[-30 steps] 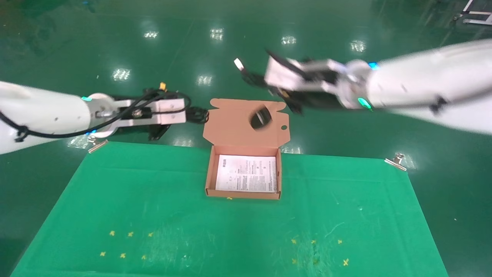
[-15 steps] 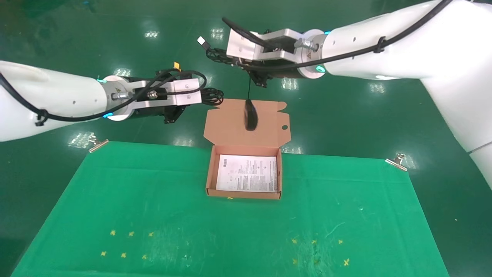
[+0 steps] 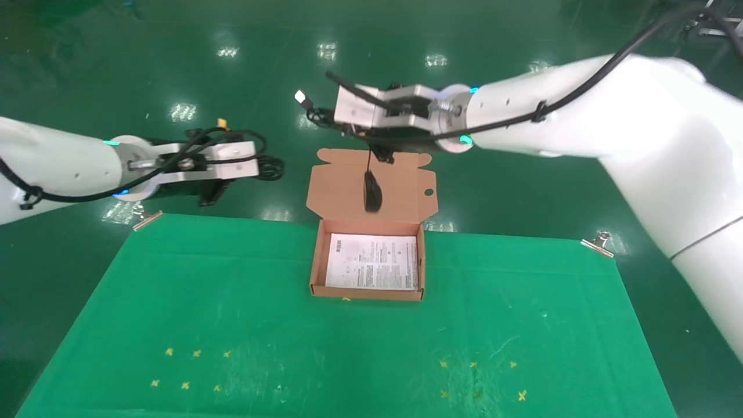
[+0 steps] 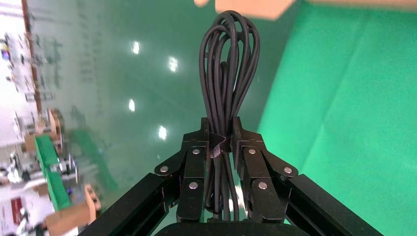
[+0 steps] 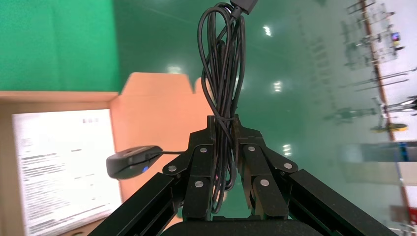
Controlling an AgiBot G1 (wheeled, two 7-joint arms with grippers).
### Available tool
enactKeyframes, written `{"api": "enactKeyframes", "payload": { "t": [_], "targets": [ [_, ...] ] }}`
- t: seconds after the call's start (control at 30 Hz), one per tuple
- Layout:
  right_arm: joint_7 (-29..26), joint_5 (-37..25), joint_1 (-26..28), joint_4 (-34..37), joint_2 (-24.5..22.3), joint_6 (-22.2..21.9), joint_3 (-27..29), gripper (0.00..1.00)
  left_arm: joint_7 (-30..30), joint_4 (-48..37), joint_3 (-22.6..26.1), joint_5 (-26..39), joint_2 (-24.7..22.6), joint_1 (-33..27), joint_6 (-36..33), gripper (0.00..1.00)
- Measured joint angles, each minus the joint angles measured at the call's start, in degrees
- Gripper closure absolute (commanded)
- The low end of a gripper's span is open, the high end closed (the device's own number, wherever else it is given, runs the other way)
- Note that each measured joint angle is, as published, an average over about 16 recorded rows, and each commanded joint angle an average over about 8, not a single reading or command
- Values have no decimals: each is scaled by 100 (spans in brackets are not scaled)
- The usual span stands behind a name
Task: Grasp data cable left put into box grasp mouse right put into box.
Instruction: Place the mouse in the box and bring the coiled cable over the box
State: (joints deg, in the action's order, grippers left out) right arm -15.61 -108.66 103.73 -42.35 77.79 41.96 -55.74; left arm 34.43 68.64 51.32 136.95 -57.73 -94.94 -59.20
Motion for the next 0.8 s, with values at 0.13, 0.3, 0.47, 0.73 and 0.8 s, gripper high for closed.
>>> {"api": "enactKeyframes", "payload": {
  "t": [0.13,0.3,0.47,0.73,0.8],
  "targets": [
    [-17,182,-102,53,23,-85,-228,100,213,78,36,230,44,16,-194,100],
    [-72,452,-218,65,48,-211,-556,100,423,201,74,455,70,36,-383,100],
    [-141,758,-304,42,67,-378,-909,100,549,299,87,558,77,50,-489,100],
    [-237,1267,-374,42,79,-688,-1448,100,602,358,88,594,84,64,-519,100],
    [-258,1381,-385,74,78,-752,-1569,100,605,362,88,597,85,66,-520,100]
  ]
}}
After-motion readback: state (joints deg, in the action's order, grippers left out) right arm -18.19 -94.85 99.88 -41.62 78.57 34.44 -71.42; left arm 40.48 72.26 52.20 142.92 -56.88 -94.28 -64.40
